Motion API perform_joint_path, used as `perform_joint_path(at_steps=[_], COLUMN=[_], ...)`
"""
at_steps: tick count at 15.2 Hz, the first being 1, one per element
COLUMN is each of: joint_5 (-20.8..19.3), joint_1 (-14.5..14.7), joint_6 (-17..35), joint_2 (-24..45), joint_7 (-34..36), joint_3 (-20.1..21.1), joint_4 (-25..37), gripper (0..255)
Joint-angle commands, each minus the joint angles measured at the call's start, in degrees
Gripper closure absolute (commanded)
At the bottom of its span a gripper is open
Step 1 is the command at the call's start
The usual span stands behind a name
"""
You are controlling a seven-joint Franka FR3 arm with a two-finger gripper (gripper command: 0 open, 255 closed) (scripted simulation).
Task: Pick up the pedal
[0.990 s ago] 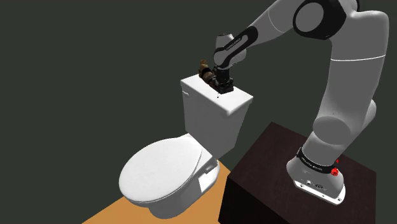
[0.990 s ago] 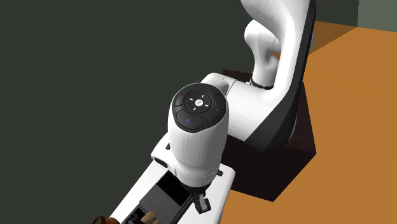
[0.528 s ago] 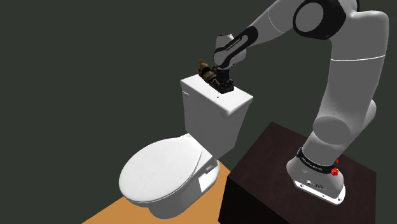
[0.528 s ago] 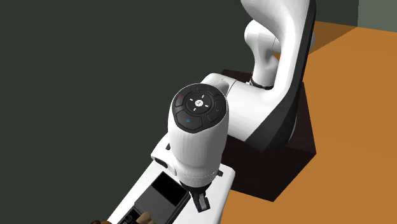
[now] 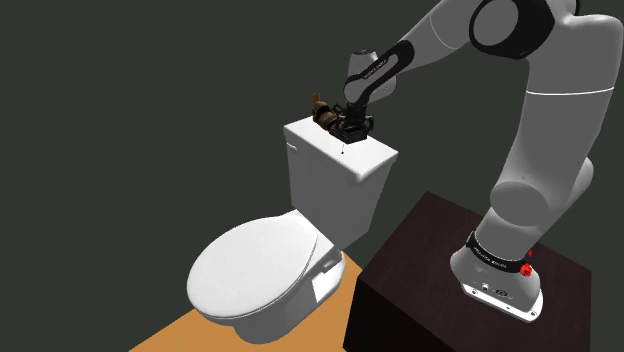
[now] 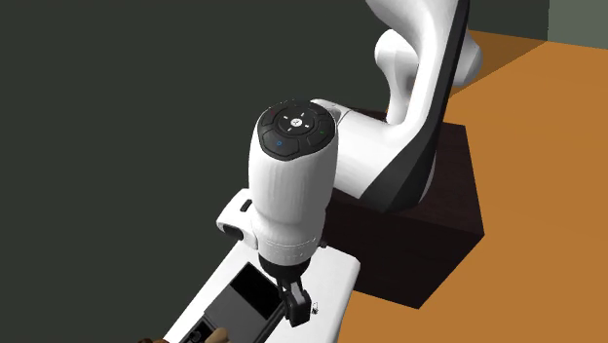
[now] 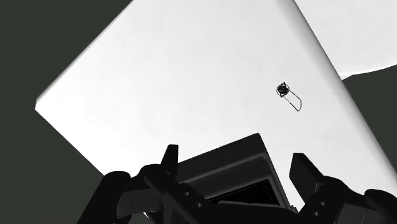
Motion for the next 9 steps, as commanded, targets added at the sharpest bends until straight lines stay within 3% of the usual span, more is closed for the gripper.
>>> perform_joint_path(at_steps=[1,7,8,9], joint_5=[-0.11,-0.27,-0.27,-0.27], joint_1=[-0.07,-0.05,-0.05,-0.04], joint_6=[1.34,3.64,3.61,3.61], joint_2=[0.93,2.78,2.81,2.79], joint_7=[-0.18,0.04,0.04,0.05], joint_3=[-0.03,-0.09,-0.09,-0.09], joint_4=[-0.13,-0.58,-0.52,-0.54], gripper=[0,0,255,255])
